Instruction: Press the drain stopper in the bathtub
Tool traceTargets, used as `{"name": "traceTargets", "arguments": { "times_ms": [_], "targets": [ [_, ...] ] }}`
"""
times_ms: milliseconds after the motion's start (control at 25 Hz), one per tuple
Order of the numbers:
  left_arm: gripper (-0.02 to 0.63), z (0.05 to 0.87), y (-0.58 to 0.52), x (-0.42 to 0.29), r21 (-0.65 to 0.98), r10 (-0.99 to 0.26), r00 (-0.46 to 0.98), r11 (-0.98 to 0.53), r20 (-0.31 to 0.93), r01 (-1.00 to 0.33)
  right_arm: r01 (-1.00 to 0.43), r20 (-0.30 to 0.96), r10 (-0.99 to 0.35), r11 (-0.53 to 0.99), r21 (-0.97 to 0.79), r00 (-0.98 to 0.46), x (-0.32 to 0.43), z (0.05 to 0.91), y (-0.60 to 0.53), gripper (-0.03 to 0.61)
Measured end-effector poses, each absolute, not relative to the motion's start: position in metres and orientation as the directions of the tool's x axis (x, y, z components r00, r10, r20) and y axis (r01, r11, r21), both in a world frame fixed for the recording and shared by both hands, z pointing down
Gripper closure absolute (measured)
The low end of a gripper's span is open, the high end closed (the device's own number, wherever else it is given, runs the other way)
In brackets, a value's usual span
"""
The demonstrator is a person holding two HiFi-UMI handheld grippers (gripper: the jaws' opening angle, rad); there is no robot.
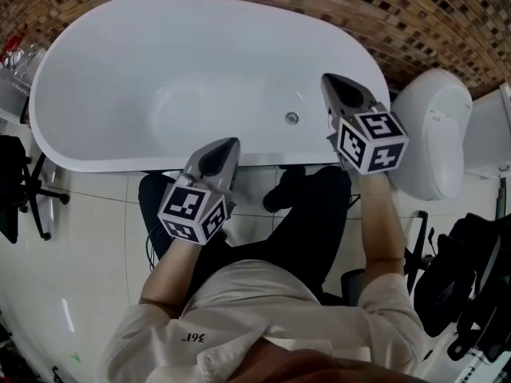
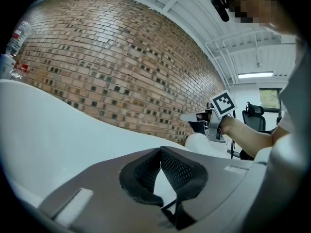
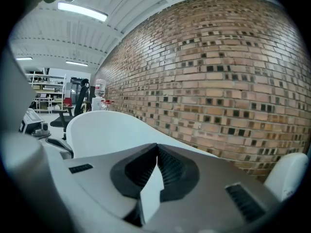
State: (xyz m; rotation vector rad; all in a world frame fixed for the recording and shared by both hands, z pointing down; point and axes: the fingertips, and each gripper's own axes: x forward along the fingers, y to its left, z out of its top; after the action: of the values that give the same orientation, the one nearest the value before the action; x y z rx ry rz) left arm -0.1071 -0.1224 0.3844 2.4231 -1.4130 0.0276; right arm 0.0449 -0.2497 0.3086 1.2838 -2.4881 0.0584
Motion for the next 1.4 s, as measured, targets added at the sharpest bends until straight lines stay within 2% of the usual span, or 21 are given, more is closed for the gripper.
{"name": "traceTargets", "arguments": {
  "times_ms": [840, 1400],
  "targets": [
    [0.607, 0.356, -0.223, -0.091, 0.155, -0.825, 0.546, -0.526, 0.146, -0.836, -0.781, 0.366, -0.770, 0.605, 0.156, -0.523, 0.029, 0.325, -0.353, 0.571],
    [0.607, 0.399, -0.273, -0.078, 0.155, -0.795, 0.557, -0.535, 0.238, -0.830, -0.789, 0.471, -0.739, 0.600, 0.132, -0.483, 0.029, 0.400, -0.420, 0.569]
  ]
}}
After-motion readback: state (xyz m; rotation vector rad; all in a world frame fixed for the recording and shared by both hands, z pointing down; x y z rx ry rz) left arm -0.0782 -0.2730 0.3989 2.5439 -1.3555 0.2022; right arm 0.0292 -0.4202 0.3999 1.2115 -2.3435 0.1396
